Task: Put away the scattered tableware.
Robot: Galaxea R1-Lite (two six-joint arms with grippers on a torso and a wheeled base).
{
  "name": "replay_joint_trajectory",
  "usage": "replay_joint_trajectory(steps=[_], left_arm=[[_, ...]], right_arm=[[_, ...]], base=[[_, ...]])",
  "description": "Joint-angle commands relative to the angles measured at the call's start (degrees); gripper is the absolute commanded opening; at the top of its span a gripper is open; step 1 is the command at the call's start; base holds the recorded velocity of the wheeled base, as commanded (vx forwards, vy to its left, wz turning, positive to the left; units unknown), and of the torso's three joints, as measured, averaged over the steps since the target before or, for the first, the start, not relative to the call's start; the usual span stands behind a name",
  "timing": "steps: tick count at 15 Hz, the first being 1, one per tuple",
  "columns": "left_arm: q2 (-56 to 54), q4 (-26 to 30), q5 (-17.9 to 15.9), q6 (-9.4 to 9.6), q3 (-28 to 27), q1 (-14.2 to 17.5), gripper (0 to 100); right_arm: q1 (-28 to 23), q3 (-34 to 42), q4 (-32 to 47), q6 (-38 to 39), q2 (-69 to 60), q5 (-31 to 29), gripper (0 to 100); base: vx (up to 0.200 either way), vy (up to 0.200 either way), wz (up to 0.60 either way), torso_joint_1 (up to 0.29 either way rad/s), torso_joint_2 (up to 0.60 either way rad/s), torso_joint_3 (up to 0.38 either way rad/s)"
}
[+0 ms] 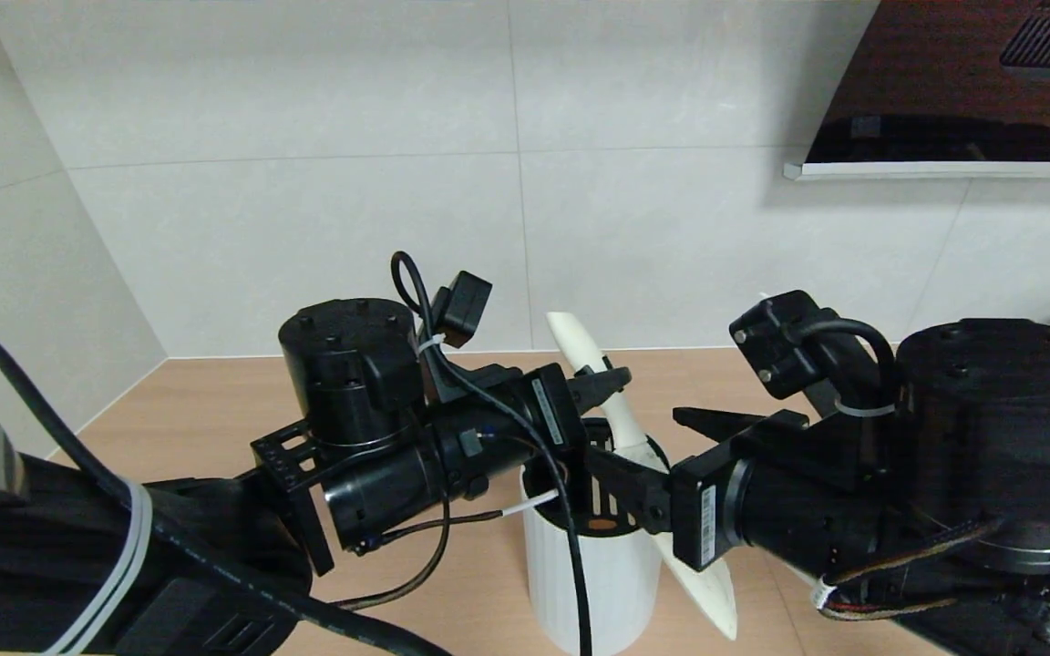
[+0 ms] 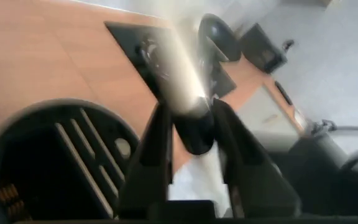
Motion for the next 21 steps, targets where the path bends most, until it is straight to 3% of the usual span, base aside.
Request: replay_joint_trajectory(steps=[1, 4, 9, 12, 13, 14, 15, 18, 20, 21], left_arm=[[-0.7, -0.1, 0.1, -0.05, 0.0, 0.1, 0], [-1.9, -0.2, 1.5, -0.05, -0.1, 0.6, 0], [-10.9, -0.1, 1.5, 0.39, -0.3, 5.5, 0], [-15.4, -0.1, 1.5, 3.82, -0.7, 7.4, 0], [-16.3, -0.1, 1.5, 7.68, -0.5, 8.8, 0], [-16.6, -0.1, 1.5, 9.62, -0.4, 9.4, 0], [-16.9, -0.2, 1.5, 14.01, 0.2, 9.9, 0], [-17.7, -0.2, 1.5, 22.27, 1.7, 10.5, 0], [-17.7, -0.3, 1.3, 29.66, 3.9, 10.6, 0], [-17.7, -0.3, 1.3, 32.47, 4.6, 10.6, 0]], right_arm=[[0.0, 0.0, 0.2, 0.0, -0.8, 0.1, 100], [-1.1, 0.0, 0.3, -0.3, -4.4, -0.6, 100], [-8.9, 0.0, 1.2, -3.5, -8.8, -0.1, 100], [-10.3, 0.0, 1.2, -4.0, -9.0, -0.1, 100], [-10.3, 0.0, 1.2, -4.2, -8.9, -0.1, 100], [-10.3, 0.0, 1.2, -4.2, -8.8, -0.1, 100], [-10.3, 0.0, 1.2, -4.2, -8.8, -0.1, 100], [-10.3, 0.0, 1.3, -4.2, -8.6, -0.1, 100], [-10.3, 0.0, 1.3, -4.3, -8.1, -0.1, 100], [-10.3, 0.1, 1.3, -4.3, -8.1, -0.1, 100]], base=[[0.0, 0.0, 0.0, 0.0, 0.0, 0.0], [0.0, 0.0, 0.0, 0.0, 0.0, 0.0], [0.0, 0.0, 0.0, 0.0, 0.0, 0.0], [0.0, 0.0, 0.0, 0.0, 0.0, 0.0], [0.0, 0.0, 0.0, 0.0, 0.0, 0.0], [0.0, 0.0, 0.0, 0.0, 0.0, 0.0], [0.0, 0.0, 0.0, 0.0, 0.0, 0.0], [0.0, 0.0, 0.0, 0.0, 0.0, 0.0], [0.0, 0.0, 0.0, 0.0, 0.0, 0.0], [0.0, 0.0, 0.0, 0.0, 0.0, 0.0]])
